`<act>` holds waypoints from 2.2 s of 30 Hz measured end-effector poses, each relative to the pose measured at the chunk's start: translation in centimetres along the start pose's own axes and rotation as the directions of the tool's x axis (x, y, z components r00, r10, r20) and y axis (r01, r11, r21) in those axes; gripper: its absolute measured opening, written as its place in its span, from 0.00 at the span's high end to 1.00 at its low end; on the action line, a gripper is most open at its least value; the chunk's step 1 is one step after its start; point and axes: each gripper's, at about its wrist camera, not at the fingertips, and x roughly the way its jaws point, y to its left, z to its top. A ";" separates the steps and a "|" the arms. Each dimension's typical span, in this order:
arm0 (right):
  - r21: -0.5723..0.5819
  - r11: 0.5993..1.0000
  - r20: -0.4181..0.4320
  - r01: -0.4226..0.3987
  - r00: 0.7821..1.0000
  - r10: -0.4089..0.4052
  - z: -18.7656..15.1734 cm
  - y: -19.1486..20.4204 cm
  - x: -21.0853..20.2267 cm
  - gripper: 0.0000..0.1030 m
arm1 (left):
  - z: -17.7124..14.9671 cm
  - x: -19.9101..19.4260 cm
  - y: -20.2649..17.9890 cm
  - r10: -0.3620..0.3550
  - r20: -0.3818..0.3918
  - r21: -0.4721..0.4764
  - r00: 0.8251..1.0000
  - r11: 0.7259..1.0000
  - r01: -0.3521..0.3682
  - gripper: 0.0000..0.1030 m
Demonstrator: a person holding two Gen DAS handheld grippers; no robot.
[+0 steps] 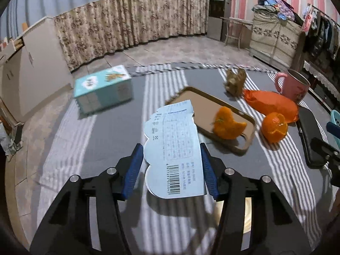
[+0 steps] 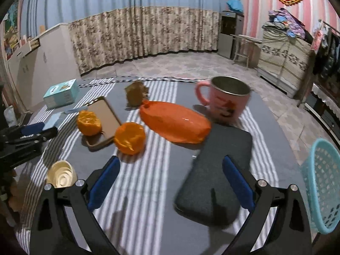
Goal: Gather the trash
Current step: 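Grasp the orange peel half with the right tool and lift it, then drop the receipt from the left tool while the right tool drops the peel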
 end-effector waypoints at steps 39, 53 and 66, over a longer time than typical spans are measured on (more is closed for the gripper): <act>0.093 0.995 0.116 0.030 0.992 -0.041 -0.4 -12.8 -9.9 0.65 | 2.0 -7.7 -7.9 -0.053 0.219 0.083 0.974 0.996 0.035 0.49; 0.298 0.922 0.105 0.248 0.951 -0.289 -5.3 -28.1 -14.5 0.65 | 1.8 -9.3 -25.8 -0.261 0.213 0.256 0.942 0.945 0.204 0.49; 0.448 0.839 0.059 0.310 0.926 -0.374 -8.5 -37.7 -15.1 0.65 | -1.1 -8.1 -42.6 -0.445 0.118 0.392 0.888 0.842 0.370 0.49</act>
